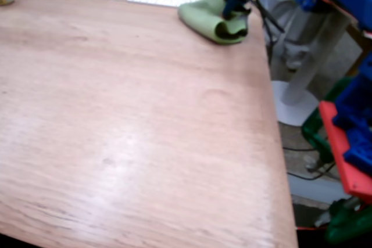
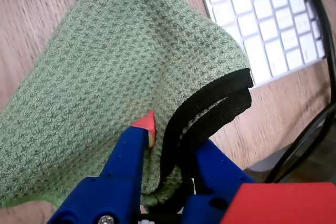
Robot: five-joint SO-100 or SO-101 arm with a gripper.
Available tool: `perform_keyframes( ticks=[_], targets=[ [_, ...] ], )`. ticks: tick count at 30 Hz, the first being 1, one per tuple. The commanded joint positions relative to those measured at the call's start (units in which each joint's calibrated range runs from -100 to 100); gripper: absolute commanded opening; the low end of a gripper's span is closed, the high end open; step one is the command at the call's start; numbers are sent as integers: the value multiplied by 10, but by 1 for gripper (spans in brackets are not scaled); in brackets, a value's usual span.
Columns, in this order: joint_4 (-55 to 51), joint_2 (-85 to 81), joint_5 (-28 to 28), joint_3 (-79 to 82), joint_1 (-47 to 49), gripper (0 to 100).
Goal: Clean the table
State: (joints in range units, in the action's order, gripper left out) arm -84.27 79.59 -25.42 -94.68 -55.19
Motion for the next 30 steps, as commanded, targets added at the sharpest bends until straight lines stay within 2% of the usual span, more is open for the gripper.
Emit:
perform_keyframes(
  ticks=[1,6,10,12,14,17,21,23,25,27,30],
  targets=[
    [-52,-29,-3,7,-18,1],
    [-55,-251,3,6,10,1],
    [-56,-393,4,7,142,1],
    [-56,-443,4,22,268,1],
    [-56,-518,3,140,395,1],
    [-42,-708,3,450,574,1],
    [-37,-930,3,833,741,1],
    [28,-968,16,936,752,1],
    [146,-969,67,1005,752,1],
    [233,-961,90,1050,758,1],
    [259,-967,90,1135,828,1]
  ],
)
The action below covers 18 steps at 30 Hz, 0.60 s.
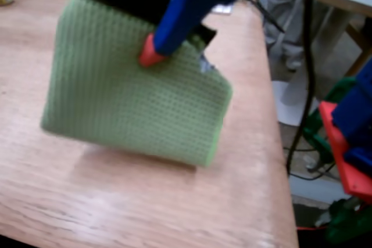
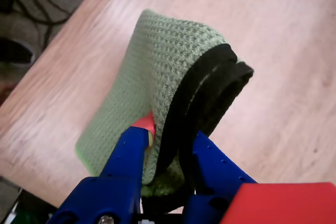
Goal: Clean the table
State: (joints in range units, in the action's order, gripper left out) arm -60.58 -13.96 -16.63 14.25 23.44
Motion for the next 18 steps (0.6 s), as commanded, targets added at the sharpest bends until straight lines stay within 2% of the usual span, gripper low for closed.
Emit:
perform_keyframes(
  ticks=[1,4,18],
  targets=[
    [22,-34,2,75,62,1],
    [22,-61,3,121,102,1],
    [23,-76,84,259,107,1]
  ],
)
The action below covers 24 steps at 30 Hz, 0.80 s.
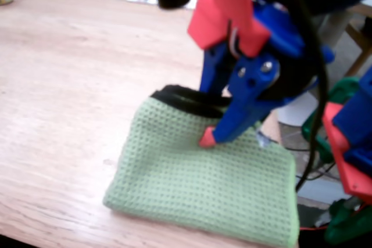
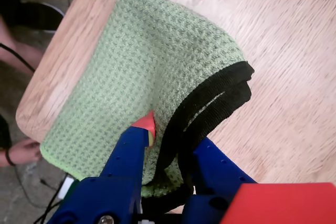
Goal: Clean the table
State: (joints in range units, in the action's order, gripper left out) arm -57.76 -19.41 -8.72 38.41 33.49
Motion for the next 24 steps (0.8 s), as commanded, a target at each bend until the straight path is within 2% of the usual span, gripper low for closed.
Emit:
perform_keyframes(
  ticks=[1,24],
  targets=[
    [-5,-22,7,34,27,1],
    [-5,75,1,34,27,3]
  ],
)
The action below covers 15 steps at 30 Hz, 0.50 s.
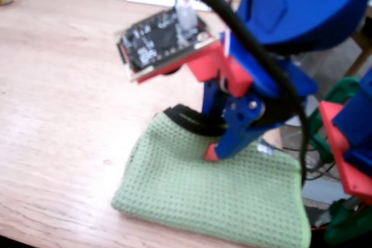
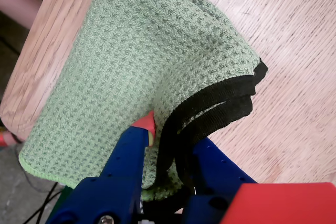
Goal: Clean the table
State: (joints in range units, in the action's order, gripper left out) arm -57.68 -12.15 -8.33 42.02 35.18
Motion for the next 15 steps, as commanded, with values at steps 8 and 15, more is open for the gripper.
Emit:
perform_keyframes(
  ticks=[8,15],
  targets=[
    [-7,-5,-3,-3,-5,28],
    [-8,-40,-4,-37,-10,28]
  ],
)
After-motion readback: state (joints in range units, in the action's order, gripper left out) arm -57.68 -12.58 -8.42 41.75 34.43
